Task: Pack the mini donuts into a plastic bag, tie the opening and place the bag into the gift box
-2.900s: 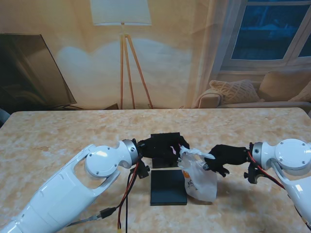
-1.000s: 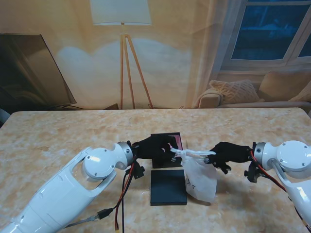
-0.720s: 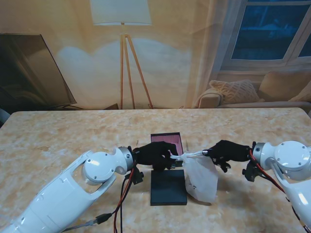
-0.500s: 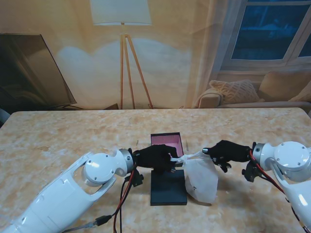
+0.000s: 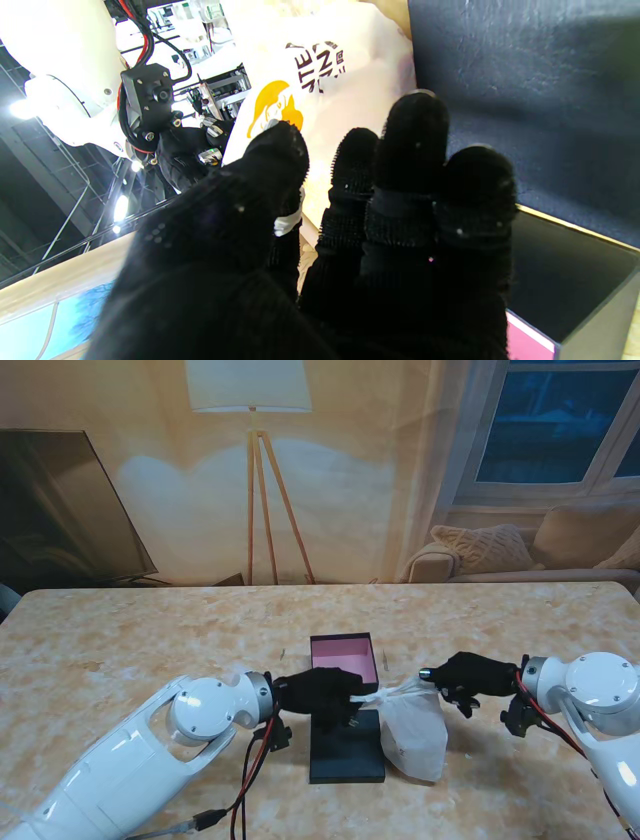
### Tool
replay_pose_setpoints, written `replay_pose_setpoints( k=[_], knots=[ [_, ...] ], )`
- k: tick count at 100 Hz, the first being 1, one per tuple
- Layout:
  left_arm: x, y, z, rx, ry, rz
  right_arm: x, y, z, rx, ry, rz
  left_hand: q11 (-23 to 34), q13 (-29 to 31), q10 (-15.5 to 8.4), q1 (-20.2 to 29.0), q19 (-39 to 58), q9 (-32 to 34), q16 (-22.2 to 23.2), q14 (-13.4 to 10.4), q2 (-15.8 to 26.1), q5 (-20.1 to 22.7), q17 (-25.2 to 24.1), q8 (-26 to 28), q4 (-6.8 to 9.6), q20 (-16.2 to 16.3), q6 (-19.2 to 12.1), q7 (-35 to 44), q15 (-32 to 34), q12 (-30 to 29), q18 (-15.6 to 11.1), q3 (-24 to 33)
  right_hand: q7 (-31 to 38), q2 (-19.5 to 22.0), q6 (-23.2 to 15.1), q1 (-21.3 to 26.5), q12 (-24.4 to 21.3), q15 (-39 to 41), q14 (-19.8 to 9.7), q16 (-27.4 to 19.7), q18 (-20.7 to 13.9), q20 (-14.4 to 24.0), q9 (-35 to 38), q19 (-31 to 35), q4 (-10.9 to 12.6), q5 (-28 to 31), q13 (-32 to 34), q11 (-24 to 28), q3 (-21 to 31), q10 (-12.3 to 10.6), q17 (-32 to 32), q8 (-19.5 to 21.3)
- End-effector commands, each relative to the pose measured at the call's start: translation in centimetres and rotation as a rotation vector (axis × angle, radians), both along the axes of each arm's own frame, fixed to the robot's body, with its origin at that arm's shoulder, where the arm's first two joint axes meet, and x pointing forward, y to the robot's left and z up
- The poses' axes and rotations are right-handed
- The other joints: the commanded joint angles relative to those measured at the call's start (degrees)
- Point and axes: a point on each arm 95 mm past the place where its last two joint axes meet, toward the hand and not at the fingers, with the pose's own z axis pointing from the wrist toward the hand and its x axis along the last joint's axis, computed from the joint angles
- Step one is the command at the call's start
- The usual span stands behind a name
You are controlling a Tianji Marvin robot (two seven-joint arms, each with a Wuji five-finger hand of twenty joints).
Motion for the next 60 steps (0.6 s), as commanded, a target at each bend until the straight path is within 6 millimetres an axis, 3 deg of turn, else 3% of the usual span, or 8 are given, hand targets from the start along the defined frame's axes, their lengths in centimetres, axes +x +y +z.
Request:
replay_pose_setpoints(
  k=[1,60],
  knots=[
    [-0.3,0.2,-0.3,0.01,0.018,-0.026,-0.3,-0.1,-0.5,-0.01,0.026,0.002,-0.12,-0.36,-1.27,0.73,1.85,-0.11,1.23,1.03,0.94,0.58,-0.13,1.68,-0.65,1.37,-0.54,3.64,2.1,0.91,0.83,-1.08,3.58,1.64,1.02,1.81,1.08,2.38,-0.82,1.54,-0.19,0.85,3.16,2.21,1.71,3.87,2.0,1.99,-0.7,-1.32,0.49,-0.29],
    [-0.4,0.2,-1.7,0.076,0.094,-0.101,-0.4,-0.9,-0.8,-0.075,0.035,-0.062,-0.4,-0.91,-1.26,1.34,1.67,-0.25,1.61,1.2,1.38,0.6,-0.76,1.74,-0.45,1.74,-0.54,3.59,2.07,1.09,0.77,-2.44,3.58,1.3,0.94,1.75,1.41,3.11,-1.31,1.68,-0.28,0.67,3.29,2.59,1.94,4.0,1.99,2.09,-0.45,-1.33,0.88,-0.29]
  ],
)
